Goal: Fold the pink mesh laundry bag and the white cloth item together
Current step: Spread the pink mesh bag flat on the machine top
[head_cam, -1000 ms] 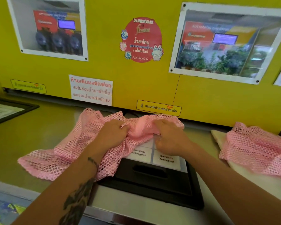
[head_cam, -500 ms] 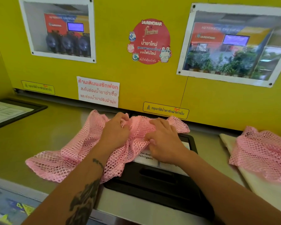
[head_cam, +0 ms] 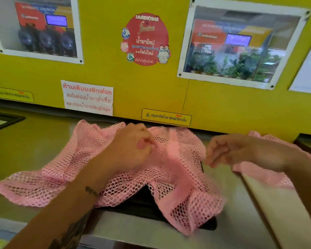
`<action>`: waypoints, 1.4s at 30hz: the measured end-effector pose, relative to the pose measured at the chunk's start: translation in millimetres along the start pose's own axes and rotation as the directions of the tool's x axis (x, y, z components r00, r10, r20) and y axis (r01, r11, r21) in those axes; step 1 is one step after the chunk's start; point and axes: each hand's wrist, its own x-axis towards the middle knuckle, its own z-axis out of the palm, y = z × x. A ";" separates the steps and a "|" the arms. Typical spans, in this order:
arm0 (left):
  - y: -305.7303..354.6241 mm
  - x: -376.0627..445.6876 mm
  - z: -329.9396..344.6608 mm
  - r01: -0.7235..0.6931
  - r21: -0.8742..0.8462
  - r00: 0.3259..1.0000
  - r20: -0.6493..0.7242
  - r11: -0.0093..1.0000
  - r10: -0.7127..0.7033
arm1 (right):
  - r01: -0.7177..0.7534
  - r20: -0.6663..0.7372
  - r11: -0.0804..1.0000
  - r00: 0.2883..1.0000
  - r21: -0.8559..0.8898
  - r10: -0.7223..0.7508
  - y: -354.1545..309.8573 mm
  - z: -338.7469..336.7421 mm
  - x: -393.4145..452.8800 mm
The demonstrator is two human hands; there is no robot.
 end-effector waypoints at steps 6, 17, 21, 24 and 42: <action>74.5 -6.2 11.8 -0.044 0.106 0.818 0.575 0.993 -0.025 | -0.173 -0.326 0.922 0.944 -0.347 0.054 21.7 16.8 47.6; 87.7 -42.8 19.9 -0.192 0.228 0.825 0.564 0.954 0.031 | -0.385 -0.223 0.713 0.923 -0.586 0.315 43.5 19.6 21.2; 116.7 -56.3 9.8 -0.229 0.098 0.767 0.630 0.968 0.117 | -0.381 -0.333 0.714 0.918 -0.587 0.216 48.0 20.0 15.7; 134.9 -58.8 1.5 -0.040 -0.151 0.701 0.700 0.988 0.136 | -0.249 -0.332 0.782 0.942 -0.572 0.057 36.8 35.0 17.5; 8.7 -85.6 -16.5 0.425 0.562 0.683 0.315 0.709 -0.659 | -0.165 -0.213 0.839 0.975 -0.518 0.060 -9.6 89.6 56.3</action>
